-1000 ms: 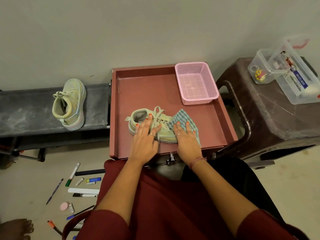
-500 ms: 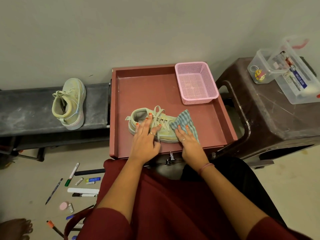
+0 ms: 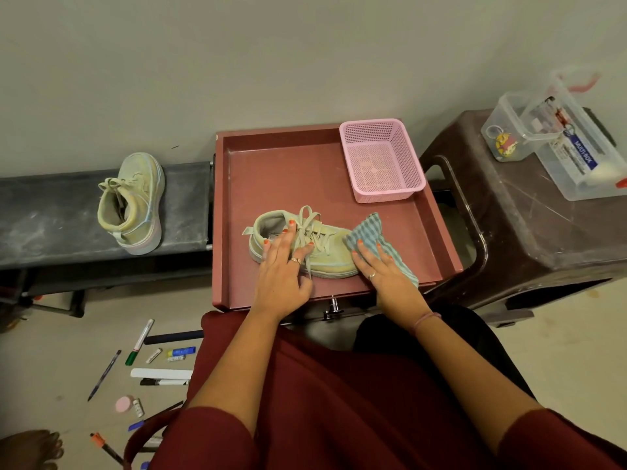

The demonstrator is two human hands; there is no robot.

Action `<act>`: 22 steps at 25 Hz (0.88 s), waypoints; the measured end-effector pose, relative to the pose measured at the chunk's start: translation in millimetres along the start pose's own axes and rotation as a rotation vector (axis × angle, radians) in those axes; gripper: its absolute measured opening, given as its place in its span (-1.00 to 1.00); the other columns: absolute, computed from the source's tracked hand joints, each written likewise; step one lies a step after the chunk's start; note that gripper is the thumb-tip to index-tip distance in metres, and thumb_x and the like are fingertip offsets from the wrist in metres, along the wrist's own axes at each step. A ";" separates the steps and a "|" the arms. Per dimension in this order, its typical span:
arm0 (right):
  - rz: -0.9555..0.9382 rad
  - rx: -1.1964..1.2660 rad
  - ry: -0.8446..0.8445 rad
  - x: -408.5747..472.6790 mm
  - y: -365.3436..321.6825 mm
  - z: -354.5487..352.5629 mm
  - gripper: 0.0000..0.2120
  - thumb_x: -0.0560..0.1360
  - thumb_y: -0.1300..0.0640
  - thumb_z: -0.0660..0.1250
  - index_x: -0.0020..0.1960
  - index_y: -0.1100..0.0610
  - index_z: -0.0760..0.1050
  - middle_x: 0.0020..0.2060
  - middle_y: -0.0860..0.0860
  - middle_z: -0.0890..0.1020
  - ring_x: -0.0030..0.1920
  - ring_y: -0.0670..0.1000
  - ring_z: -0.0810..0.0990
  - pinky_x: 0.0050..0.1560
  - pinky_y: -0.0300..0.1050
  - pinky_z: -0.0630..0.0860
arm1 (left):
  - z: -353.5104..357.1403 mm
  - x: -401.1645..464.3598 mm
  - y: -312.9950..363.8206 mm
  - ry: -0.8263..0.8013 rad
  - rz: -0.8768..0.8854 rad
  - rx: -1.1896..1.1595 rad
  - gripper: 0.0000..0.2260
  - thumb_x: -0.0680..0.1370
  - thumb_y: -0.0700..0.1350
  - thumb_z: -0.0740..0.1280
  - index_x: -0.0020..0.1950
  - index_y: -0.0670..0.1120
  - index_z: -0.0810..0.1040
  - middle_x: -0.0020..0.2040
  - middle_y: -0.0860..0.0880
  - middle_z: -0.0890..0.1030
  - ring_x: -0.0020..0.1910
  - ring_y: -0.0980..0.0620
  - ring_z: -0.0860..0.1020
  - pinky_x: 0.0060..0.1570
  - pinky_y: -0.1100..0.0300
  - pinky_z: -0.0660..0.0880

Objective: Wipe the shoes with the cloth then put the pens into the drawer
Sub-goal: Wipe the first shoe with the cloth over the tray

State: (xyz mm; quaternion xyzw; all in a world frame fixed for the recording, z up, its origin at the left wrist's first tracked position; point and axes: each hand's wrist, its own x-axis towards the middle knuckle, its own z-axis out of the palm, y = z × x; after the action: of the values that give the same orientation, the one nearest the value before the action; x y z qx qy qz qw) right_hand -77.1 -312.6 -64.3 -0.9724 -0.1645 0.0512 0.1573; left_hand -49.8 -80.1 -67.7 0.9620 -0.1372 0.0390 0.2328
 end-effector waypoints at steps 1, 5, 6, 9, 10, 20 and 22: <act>0.074 0.109 0.003 9.6 -0.7 0.0 -0.14 0.32 0.58 0.10 0.53 0.07 0.06 0.52 -0.06 0.00 0.53 0.09 -0.02 0.50 -0.09 0.03 | 0.1 -0.2 0.5 -0.004 0.001 0.005 -0.50 0.37 -0.18 0.34 0.33 -0.04 0.51 0.56 -0.10 0.13 0.53 -0.08 0.10 0.45 0.01 -0.17; 0.404 0.537 0.069 40.3 -13.2 -0.6 -0.21 0.35 0.58 0.04 0.52 0.16 0.06 0.52 0.08 0.09 0.53 0.05 0.02 0.53 -0.05 -0.04 | -1.5 -0.2 0.7 -0.020 0.002 0.011 -0.50 0.38 -0.17 0.34 0.34 -0.04 0.49 0.57 -0.10 0.11 0.54 -0.07 0.08 0.46 0.02 -0.18; 0.430 0.526 0.071 36.5 -20.1 0.3 -0.20 0.35 0.58 0.03 0.53 0.16 0.02 0.53 0.08 0.06 0.53 0.04 -0.02 0.53 -0.04 -0.07 | -1.9 -0.4 0.5 -0.019 0.000 0.011 -0.50 0.39 -0.17 0.34 0.35 -0.03 0.49 0.57 -0.09 0.10 0.54 -0.06 0.06 0.46 0.03 -0.20; 0.344 0.411 0.117 5.7 -34.9 15.2 -0.17 0.36 0.58 0.01 0.54 0.12 -0.06 0.53 0.00 -0.06 0.52 -0.04 -0.15 0.50 -0.14 -0.19 | -1.4 -0.5 0.8 -0.010 0.011 0.003 -0.48 0.36 -0.16 0.34 0.34 -0.04 0.49 0.57 -0.10 0.11 0.53 -0.04 0.04 0.45 0.04 -0.22; 0.316 0.418 0.103 -0.2 -34.1 14.6 -0.16 0.35 0.59 0.01 0.54 0.10 -0.05 0.52 -0.02 -0.05 0.51 -0.07 -0.13 0.50 -0.15 -0.18 | -1.0 -0.4 0.7 -0.002 0.014 -0.002 -0.48 0.35 -0.16 0.34 0.33 -0.05 0.50 0.56 -0.11 0.12 0.52 -0.04 0.04 0.45 0.04 -0.22; 0.234 0.278 -0.009 38.4 -18.2 -1.0 -0.19 0.37 0.52 0.09 0.53 0.00 0.09 0.53 -0.03 0.09 0.53 0.05 -0.03 0.47 -0.11 -0.04 | 0.2 -0.6 1.7 -0.011 -0.006 -0.011 -0.46 0.34 -0.15 0.35 0.34 -0.03 0.48 0.57 -0.09 0.10 0.53 -0.05 0.04 0.46 -0.02 -0.17; 0.198 0.258 -0.002 32.5 -12.3 -0.4 -0.18 0.37 0.51 0.09 0.53 -0.02 0.06 0.52 -0.05 0.10 0.53 0.02 0.00 0.51 -0.07 0.00 | 0.3 -0.3 1.9 -0.021 -0.012 -0.014 -0.46 0.35 -0.15 0.34 0.35 -0.03 0.48 0.57 -0.09 0.09 0.54 -0.06 0.04 0.47 -0.02 -0.17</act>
State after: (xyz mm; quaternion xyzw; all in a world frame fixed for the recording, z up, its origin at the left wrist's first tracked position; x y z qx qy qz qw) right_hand -50.2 -290.8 -61.5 -0.9556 -0.0598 0.0880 0.2748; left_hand -50.6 -81.8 -67.2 0.9616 -0.1342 0.0267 0.2381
